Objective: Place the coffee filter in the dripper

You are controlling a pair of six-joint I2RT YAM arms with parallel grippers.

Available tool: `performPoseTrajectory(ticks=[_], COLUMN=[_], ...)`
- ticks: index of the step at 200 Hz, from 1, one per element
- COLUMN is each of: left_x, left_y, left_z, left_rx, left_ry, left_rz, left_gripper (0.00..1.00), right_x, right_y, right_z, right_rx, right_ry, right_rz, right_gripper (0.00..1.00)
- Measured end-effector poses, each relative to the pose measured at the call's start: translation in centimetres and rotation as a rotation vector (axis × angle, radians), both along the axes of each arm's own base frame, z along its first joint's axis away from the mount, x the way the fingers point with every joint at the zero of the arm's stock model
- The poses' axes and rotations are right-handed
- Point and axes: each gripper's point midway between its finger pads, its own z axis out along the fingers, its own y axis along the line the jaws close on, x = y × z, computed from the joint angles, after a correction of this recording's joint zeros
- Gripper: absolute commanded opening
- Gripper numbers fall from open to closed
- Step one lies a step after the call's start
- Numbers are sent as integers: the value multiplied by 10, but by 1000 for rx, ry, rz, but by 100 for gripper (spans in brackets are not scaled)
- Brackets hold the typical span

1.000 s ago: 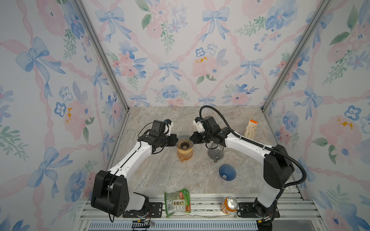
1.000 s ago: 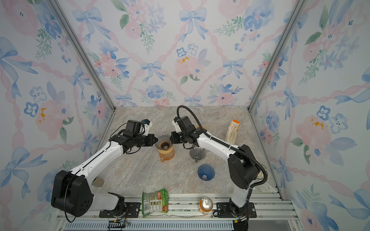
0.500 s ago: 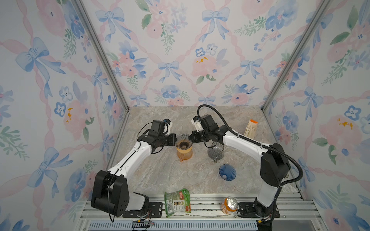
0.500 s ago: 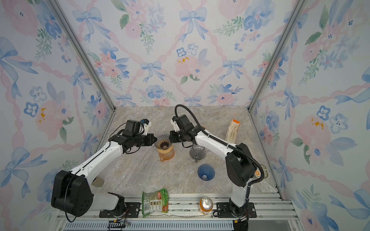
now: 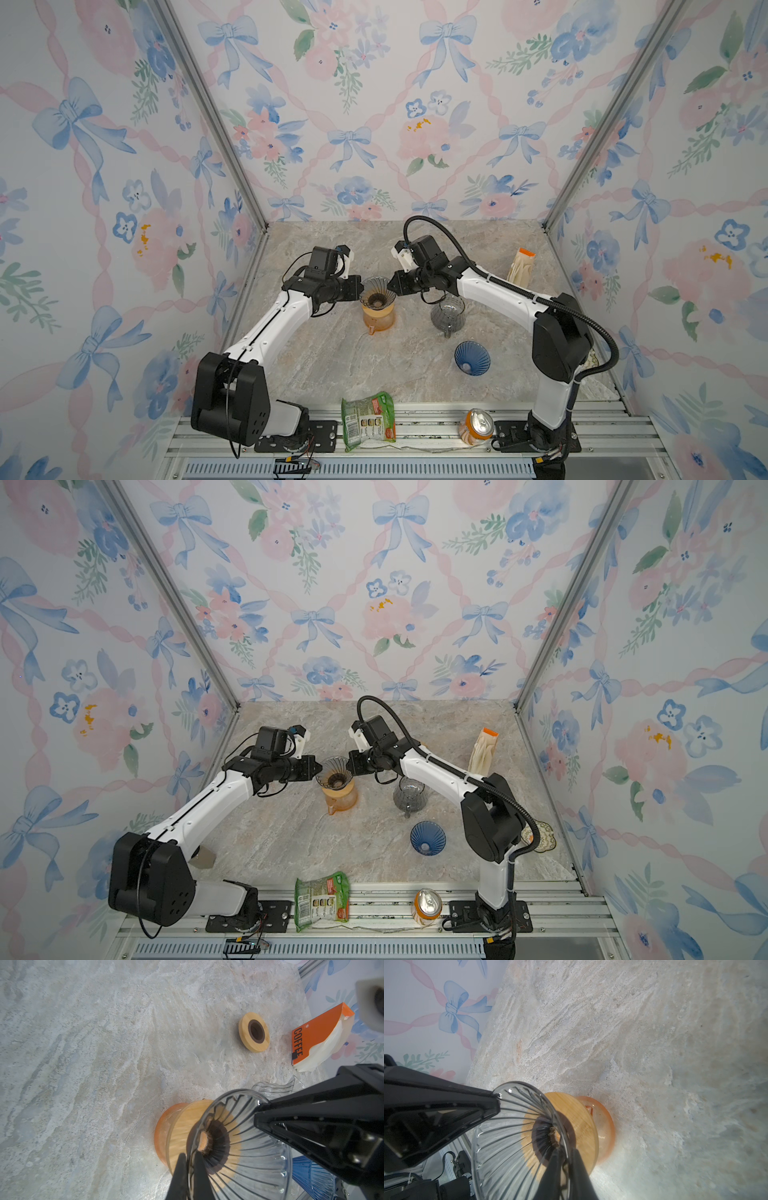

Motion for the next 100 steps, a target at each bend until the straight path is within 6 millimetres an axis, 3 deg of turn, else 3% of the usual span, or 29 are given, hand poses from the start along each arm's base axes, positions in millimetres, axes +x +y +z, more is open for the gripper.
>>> performPoseTrajectory(ticks=[47, 100], left_x=[1, -5], left_y=[-1, 5], left_z=[0, -9], left_rx=[9, 46], left_ry=[-6, 32], left_rz=[-11, -3], left_gripper=[14, 39], right_x=[-14, -19], right_y=[3, 0], right_z=[-7, -6], right_rx=[-33, -58], right_ry=[39, 56], right_rz=[50, 61], right_gripper=[31, 46])
